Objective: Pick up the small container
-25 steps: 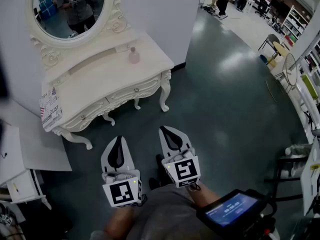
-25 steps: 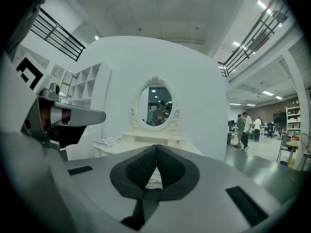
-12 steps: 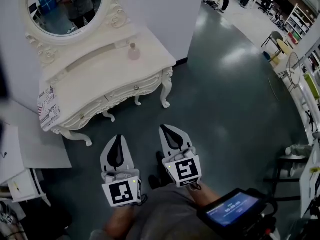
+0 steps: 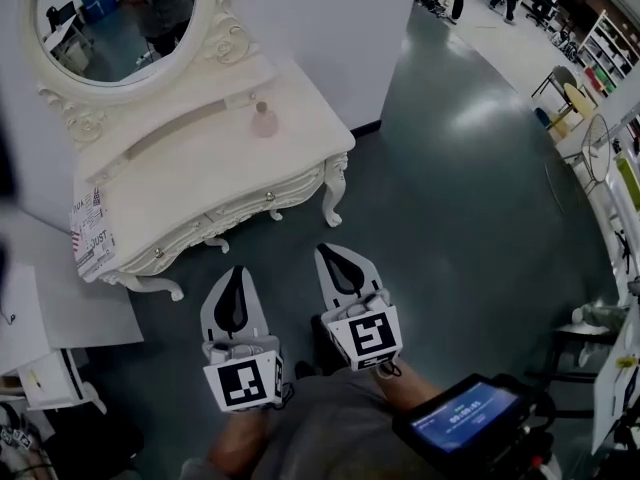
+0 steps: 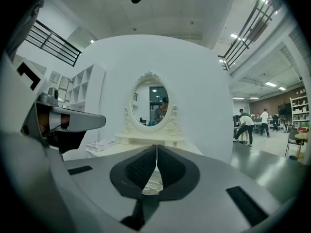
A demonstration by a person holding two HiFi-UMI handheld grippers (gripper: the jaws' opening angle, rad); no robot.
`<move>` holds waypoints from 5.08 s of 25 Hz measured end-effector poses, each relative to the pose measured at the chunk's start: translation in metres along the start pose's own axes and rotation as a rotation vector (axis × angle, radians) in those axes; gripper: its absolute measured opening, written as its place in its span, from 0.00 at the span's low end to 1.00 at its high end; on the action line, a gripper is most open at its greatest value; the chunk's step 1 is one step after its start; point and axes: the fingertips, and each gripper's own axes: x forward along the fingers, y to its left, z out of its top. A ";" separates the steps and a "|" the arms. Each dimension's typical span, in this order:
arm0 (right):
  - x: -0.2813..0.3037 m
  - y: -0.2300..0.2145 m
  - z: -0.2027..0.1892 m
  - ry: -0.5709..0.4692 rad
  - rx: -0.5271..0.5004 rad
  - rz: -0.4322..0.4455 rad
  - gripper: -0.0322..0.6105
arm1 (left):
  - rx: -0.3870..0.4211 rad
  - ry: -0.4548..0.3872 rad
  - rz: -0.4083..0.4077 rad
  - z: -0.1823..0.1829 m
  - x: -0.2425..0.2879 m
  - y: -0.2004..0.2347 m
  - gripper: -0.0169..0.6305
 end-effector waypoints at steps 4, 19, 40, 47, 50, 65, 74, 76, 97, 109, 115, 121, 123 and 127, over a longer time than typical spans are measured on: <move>0.023 -0.018 0.011 -0.001 -0.023 0.039 0.07 | 0.001 -0.011 0.027 0.009 0.027 0.000 0.05; 0.086 -0.055 0.035 -0.051 -0.050 0.088 0.07 | 0.016 -0.048 0.106 0.028 0.083 0.014 0.05; 0.229 -0.052 0.008 0.065 -0.047 0.043 0.07 | -0.043 0.028 0.032 -0.011 0.204 0.107 0.05; 0.267 -0.066 0.041 0.010 -0.053 -0.042 0.07 | -0.024 -0.033 -0.031 0.016 0.246 0.133 0.05; 0.279 -0.072 0.054 -0.018 -0.063 -0.072 0.07 | -0.017 -0.053 -0.064 0.026 0.261 0.137 0.05; 0.308 -0.081 0.058 -0.040 -0.062 -0.113 0.07 | 0.007 -0.086 -0.114 0.030 0.296 0.147 0.05; 0.335 -0.108 0.039 0.006 -0.026 -0.101 0.07 | -0.007 -0.055 -0.119 0.018 0.333 0.139 0.05; 0.342 -0.113 0.034 0.023 -0.016 -0.093 0.07 | -0.012 -0.040 -0.122 0.014 0.341 0.137 0.05; 0.416 -0.113 -0.047 0.186 -0.028 0.090 0.36 | -0.110 0.139 -0.101 -0.068 0.405 0.145 0.05; 0.441 -0.115 -0.095 0.281 0.003 0.120 0.38 | -0.147 0.253 -0.054 -0.113 0.428 0.159 0.05; 0.447 -0.115 -0.102 0.274 0.021 0.121 0.39 | -0.161 0.283 -0.053 -0.128 0.432 0.159 0.05; 0.446 -0.114 -0.103 0.287 0.014 0.125 0.39 | -0.166 0.291 -0.047 -0.133 0.433 0.162 0.05; 0.446 -0.114 -0.103 0.286 0.009 0.125 0.39 | -0.166 0.291 -0.045 -0.133 0.433 0.163 0.05; 0.446 -0.114 -0.104 0.296 0.008 0.124 0.39 | -0.167 0.290 -0.044 -0.132 0.433 0.163 0.05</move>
